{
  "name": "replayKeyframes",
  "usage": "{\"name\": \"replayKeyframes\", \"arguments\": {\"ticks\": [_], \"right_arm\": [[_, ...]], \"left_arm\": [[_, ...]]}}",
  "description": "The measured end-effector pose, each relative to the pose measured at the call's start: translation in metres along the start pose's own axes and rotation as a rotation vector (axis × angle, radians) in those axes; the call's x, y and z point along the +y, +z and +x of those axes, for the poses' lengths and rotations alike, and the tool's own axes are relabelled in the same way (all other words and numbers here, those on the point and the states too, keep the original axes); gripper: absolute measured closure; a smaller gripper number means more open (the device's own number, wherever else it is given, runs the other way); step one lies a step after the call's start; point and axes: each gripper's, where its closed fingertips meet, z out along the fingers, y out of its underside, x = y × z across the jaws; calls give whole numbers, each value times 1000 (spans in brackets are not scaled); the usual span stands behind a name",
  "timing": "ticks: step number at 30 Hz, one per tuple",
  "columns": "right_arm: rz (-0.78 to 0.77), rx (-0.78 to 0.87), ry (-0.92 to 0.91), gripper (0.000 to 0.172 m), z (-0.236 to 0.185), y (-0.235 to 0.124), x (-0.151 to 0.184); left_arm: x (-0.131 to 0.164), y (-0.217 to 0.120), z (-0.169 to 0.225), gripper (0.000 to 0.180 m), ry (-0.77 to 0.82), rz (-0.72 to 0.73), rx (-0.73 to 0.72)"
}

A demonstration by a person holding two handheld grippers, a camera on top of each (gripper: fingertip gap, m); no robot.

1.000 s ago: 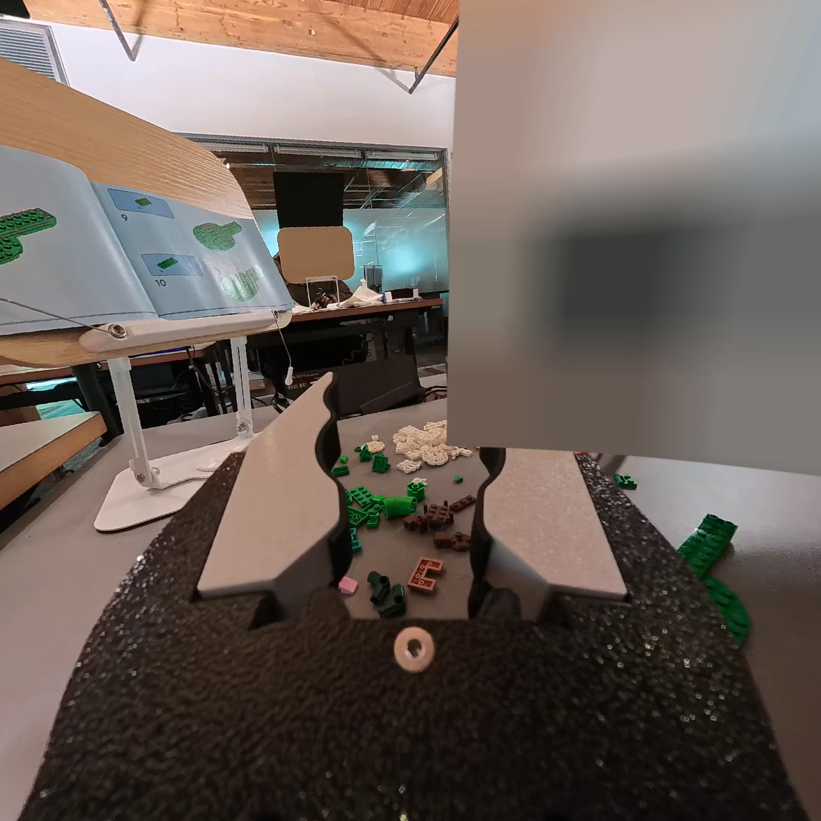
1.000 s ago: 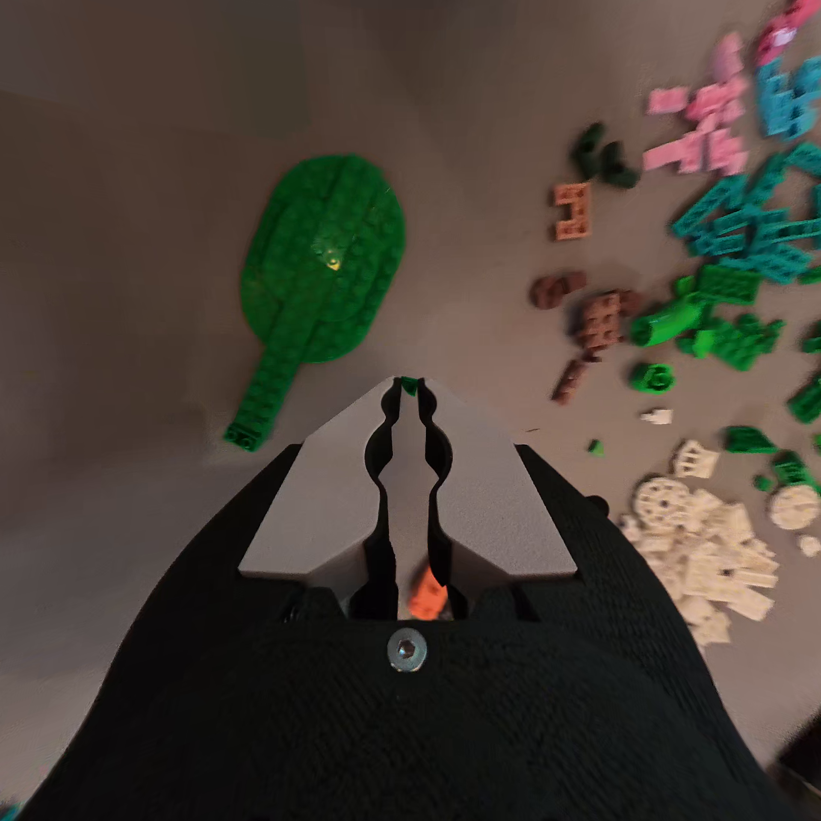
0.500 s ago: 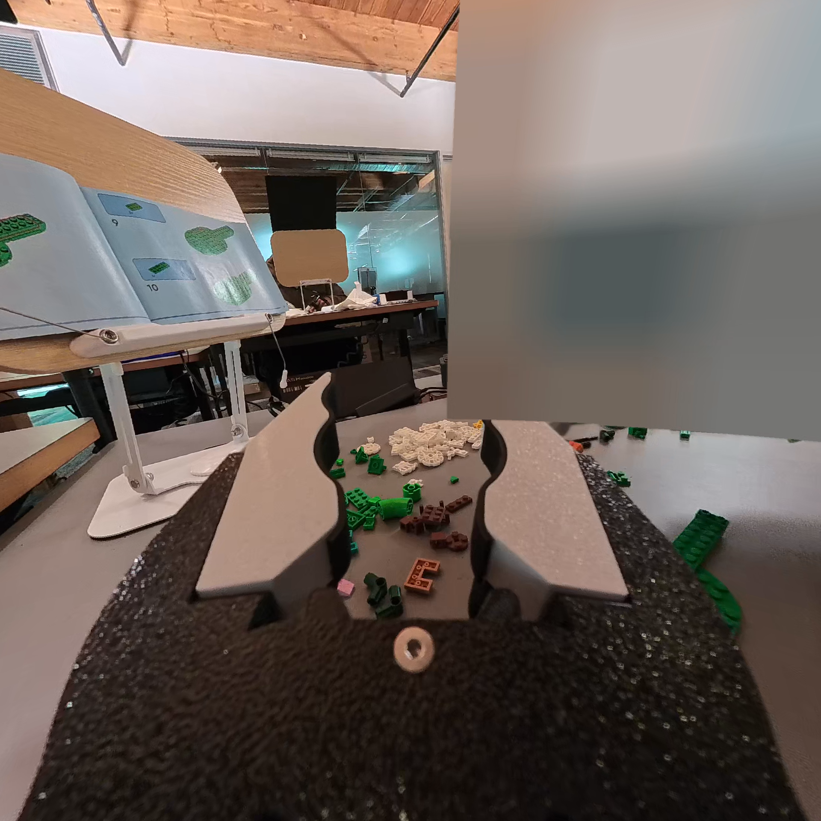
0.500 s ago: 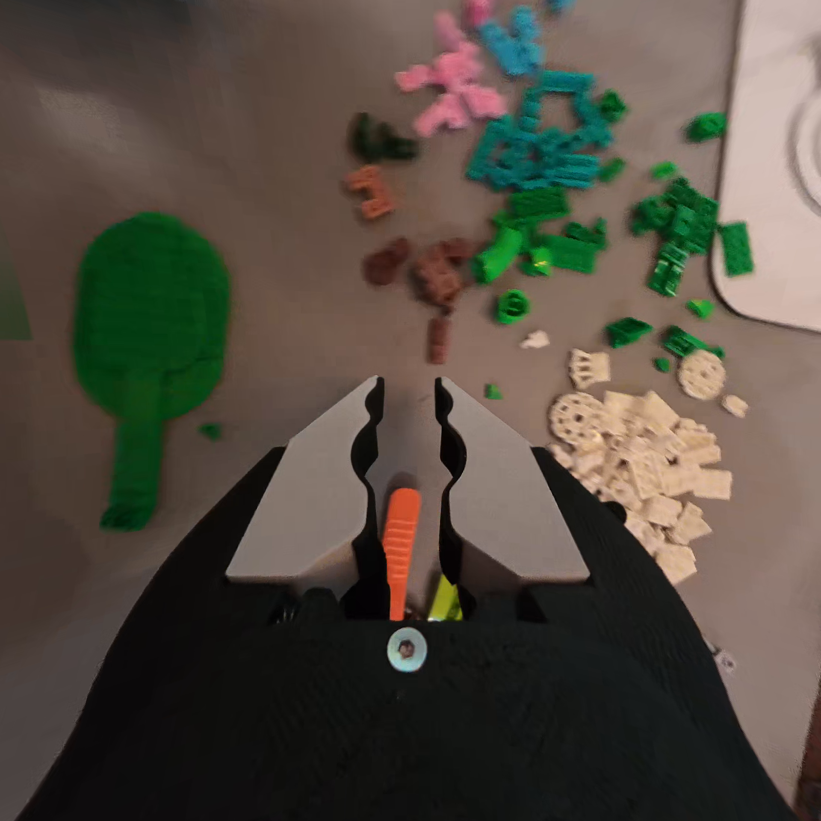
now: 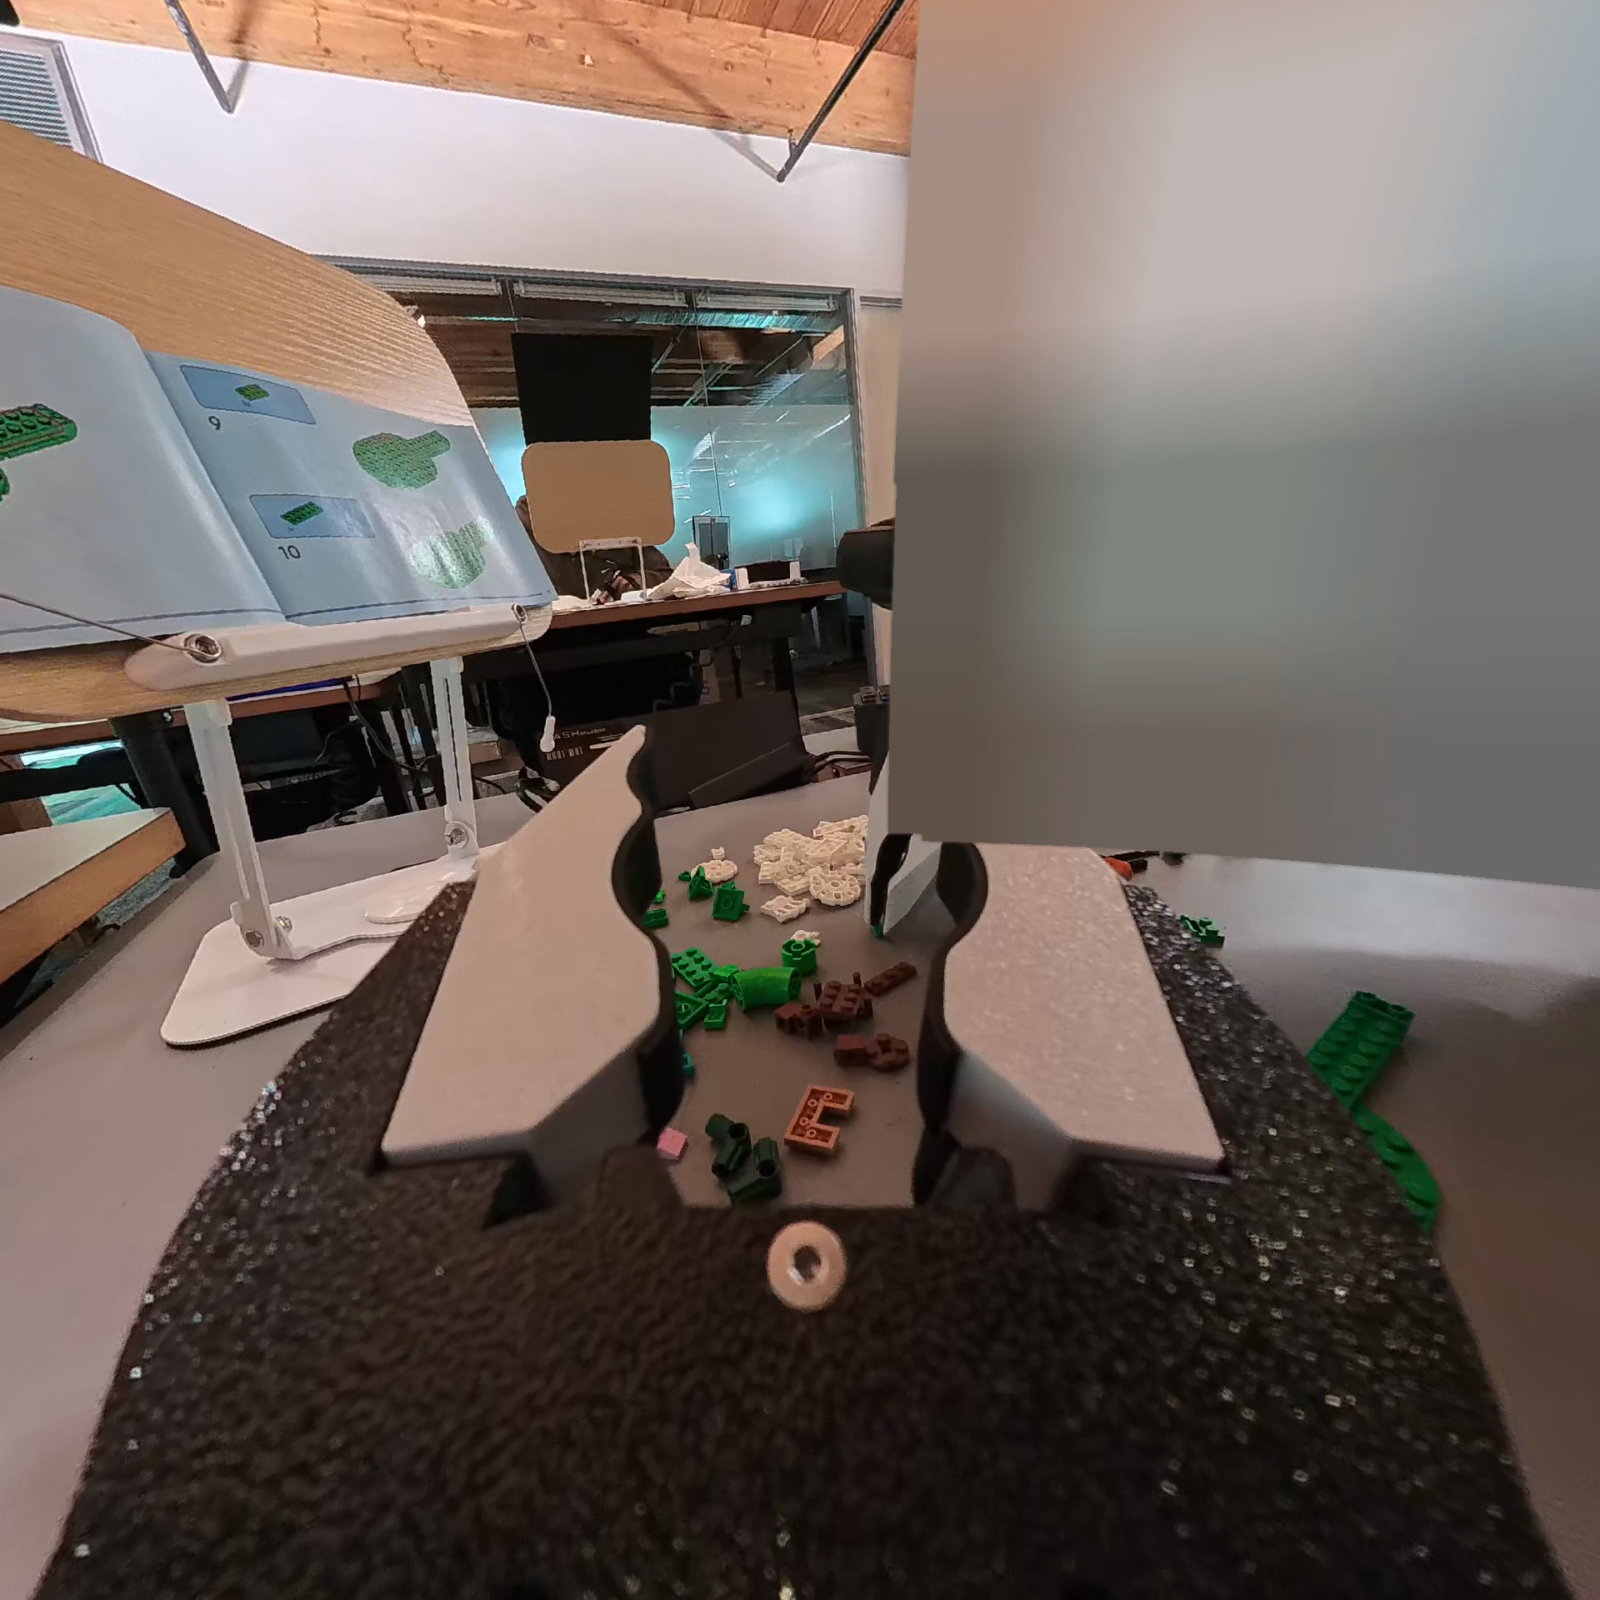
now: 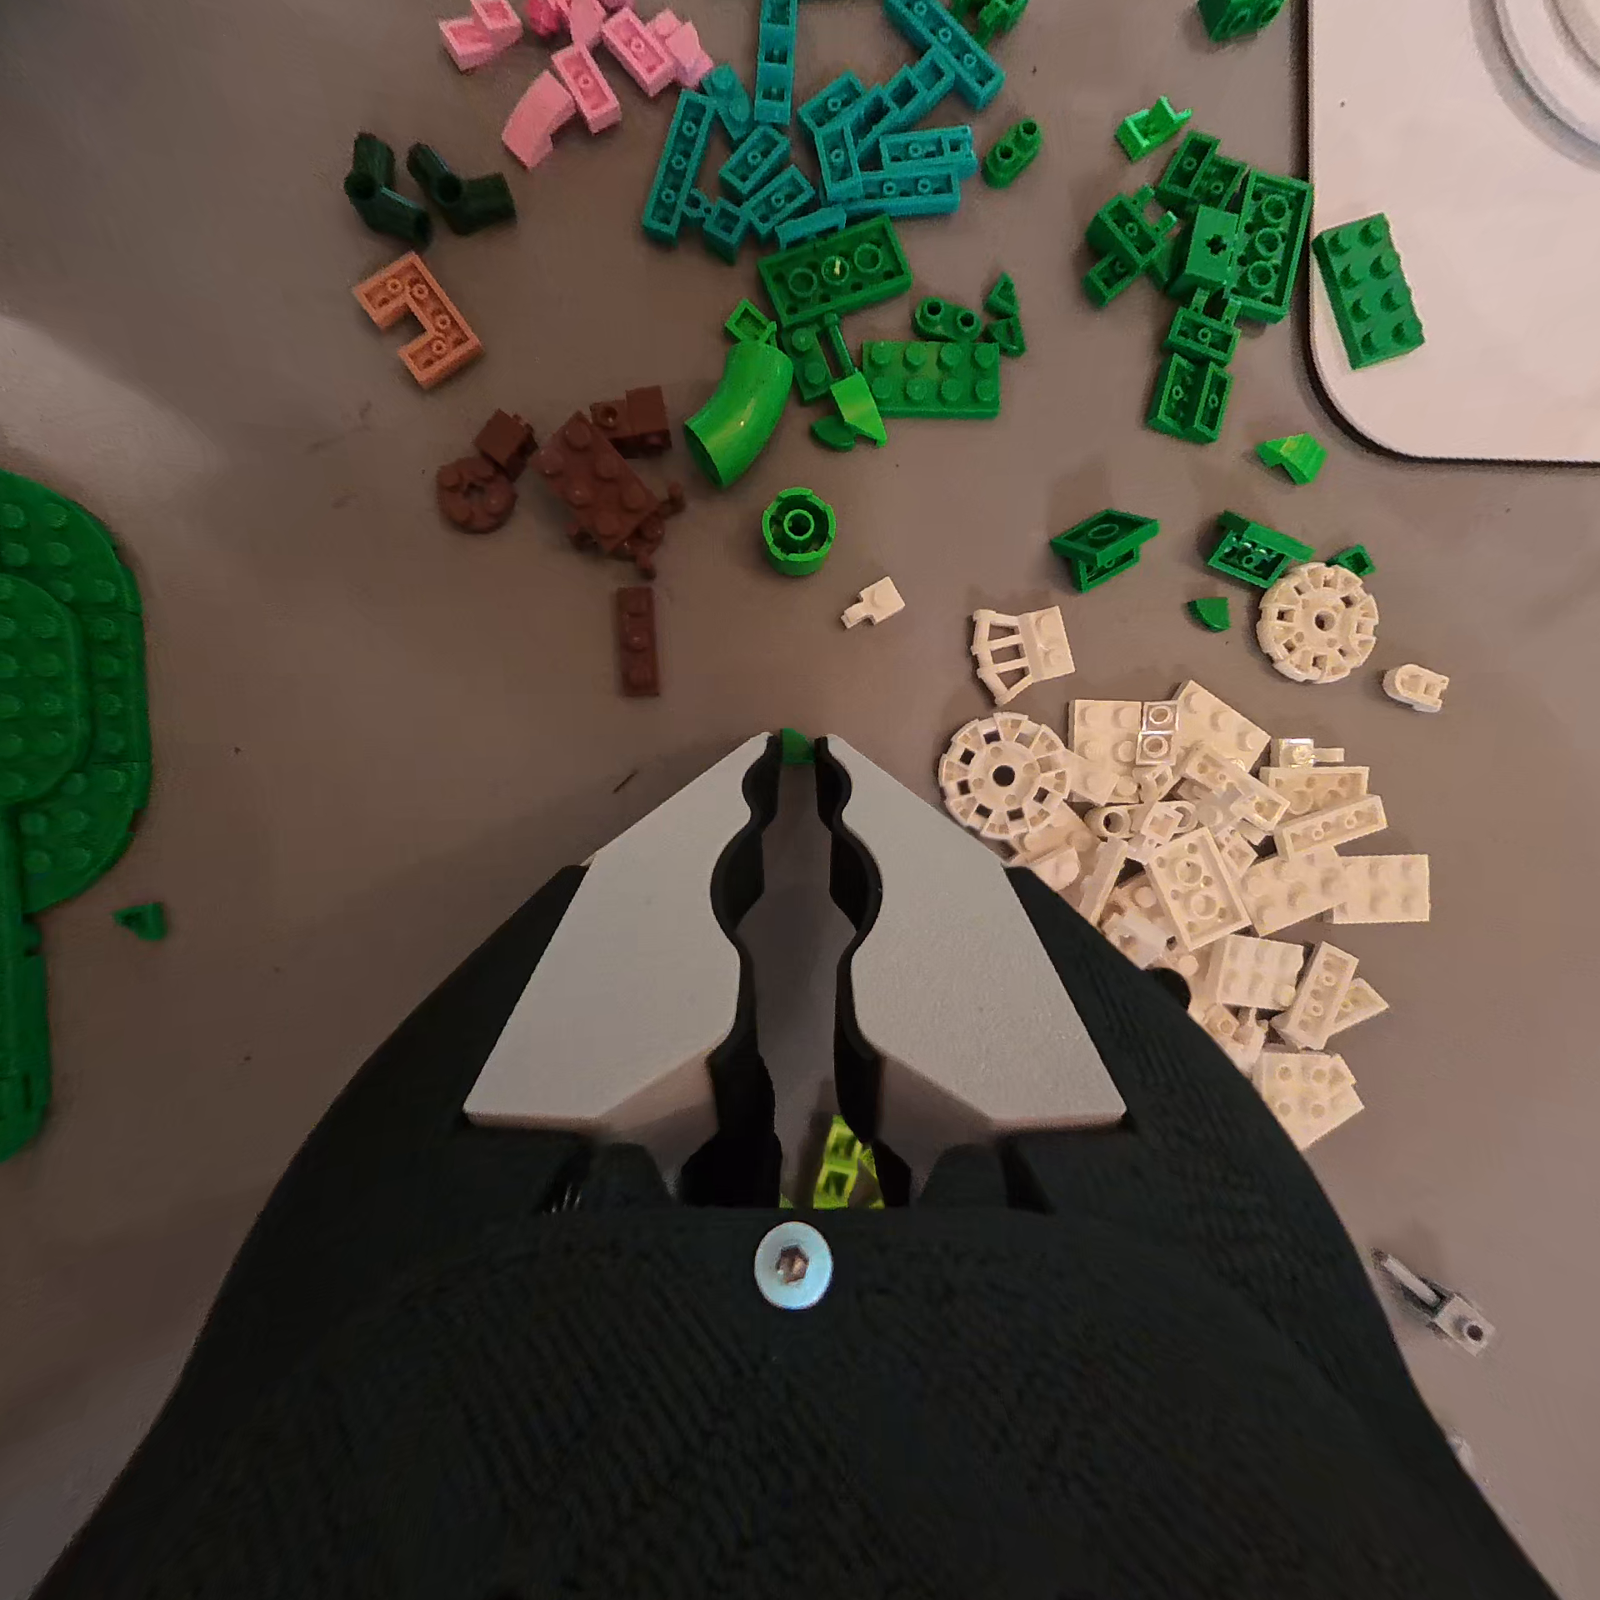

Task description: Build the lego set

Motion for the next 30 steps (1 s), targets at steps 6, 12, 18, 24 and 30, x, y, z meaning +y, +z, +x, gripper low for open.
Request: {"name": "replayKeyframes", "arguments": {"ticks": [6, 12, 18, 24, 30], "right_arm": [[79, -201, -149, 166, -68, -22, -7], [-3, -273, -265, 156, -122, -22, 12], [135, -41, -178, 156, -51, -24, -38], [46, -21, -76, 160, 6, 12, -61], [-149, -115, -79, 162, 12, 30, -53]], "left_arm": [[0, 0, -1, 120, -5, 0, -1], [0, 1, 0, 119, -13, -1, 4], [1, 1, 0, 120, -7, -4, 4], [1, 0, 0, 120, -2, -4, 4], [1, 1, 0, 120, -6, -3, 4]]}}
